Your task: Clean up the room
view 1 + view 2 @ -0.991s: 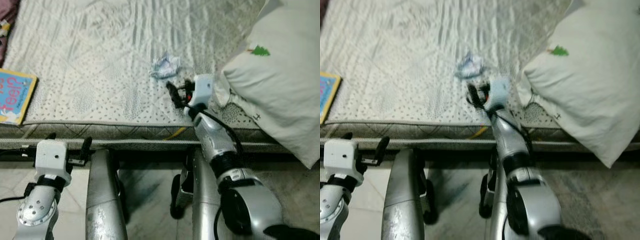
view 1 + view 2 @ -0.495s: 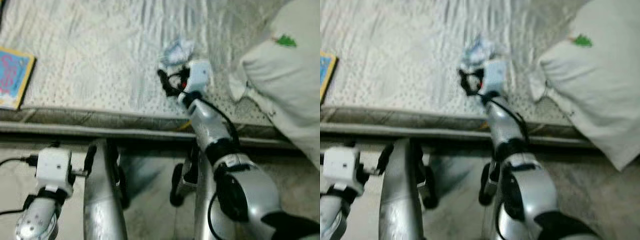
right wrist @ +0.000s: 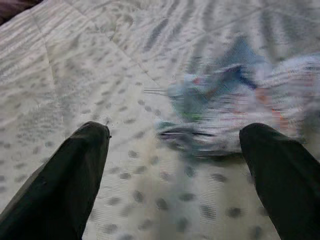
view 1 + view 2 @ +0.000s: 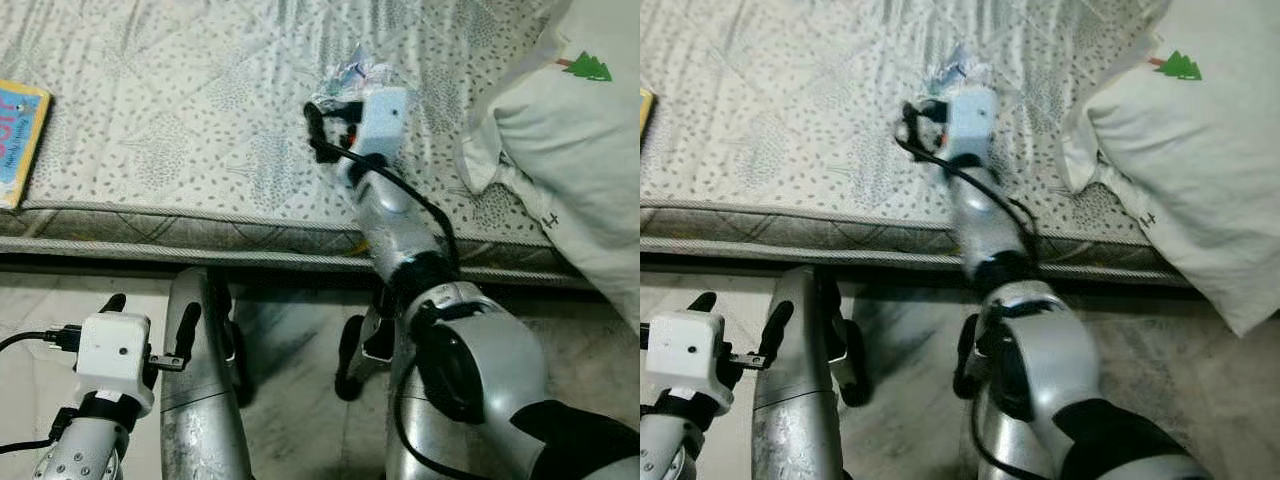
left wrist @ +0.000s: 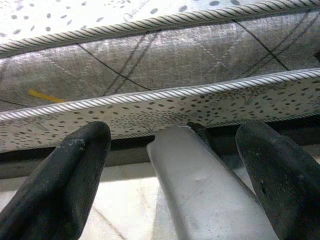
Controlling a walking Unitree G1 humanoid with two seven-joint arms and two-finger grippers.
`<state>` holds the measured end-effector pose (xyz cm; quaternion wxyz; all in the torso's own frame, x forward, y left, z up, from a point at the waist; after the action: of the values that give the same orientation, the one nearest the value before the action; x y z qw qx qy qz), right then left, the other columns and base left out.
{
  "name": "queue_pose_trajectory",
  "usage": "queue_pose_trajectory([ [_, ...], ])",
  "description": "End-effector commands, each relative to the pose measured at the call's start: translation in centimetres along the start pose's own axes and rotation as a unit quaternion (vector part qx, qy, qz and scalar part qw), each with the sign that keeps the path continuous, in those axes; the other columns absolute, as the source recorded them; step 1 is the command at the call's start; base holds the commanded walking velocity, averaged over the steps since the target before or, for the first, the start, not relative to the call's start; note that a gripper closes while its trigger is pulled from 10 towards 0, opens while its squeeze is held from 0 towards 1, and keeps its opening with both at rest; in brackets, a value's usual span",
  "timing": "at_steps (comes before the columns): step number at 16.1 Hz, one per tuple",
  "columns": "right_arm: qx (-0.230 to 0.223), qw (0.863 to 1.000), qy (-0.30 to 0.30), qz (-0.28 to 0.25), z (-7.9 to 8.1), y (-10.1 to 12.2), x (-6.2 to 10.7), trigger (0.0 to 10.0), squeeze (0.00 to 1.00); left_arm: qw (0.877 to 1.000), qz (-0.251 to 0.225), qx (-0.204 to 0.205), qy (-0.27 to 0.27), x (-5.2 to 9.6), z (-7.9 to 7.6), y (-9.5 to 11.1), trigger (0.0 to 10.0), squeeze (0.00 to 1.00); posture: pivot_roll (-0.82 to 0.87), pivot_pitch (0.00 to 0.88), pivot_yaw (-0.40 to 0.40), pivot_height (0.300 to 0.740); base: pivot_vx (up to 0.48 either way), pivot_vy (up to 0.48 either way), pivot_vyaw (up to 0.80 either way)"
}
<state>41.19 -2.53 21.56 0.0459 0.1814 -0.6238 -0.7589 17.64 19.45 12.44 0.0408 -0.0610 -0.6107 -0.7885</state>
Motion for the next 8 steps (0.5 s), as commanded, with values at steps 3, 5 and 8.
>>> queue_pose_trajectory([
  [3,-0.021,1.000,-0.007,0.011,2.9,-0.6,-0.1,10.0,0.00,1.000,0.024,0.003,0.003,1.1,-0.3,-0.6,10.0,0.00,0.23,0.561,-0.079,0.532,0.000,0.000,0.00],
  [5,-0.050,0.999,-0.009,0.005,5.3,-0.1,-0.4,10.0,0.00,1.000,0.027,0.005,0.004,1.2,-0.4,-0.6,10.0,0.00,0.23,0.558,-0.080,0.532,0.000,0.000,0.00],
  [8,-0.071,0.997,0.007,-0.010,7.9,0.9,-0.5,10.0,0.00,1.000,0.025,0.004,0.005,1.0,-0.6,-0.6,10.0,0.00,0.24,0.555,-0.084,0.532,0.000,0.000,0.00],
])
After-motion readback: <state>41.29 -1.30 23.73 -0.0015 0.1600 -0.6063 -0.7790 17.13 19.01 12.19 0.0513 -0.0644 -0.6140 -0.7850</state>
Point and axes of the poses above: a point about 5 cm out from each wrist's last joint towards the gripper, its own x axis pointing back from the gripper into the wrist, its own y axis along the axis of the wrist's last joint, z = x × y, the point moved 2 cm from there along -x, pointing out of the wrist towards the gripper, and after that the axes turned 2 degrees about -x, right-handed, at the moved point
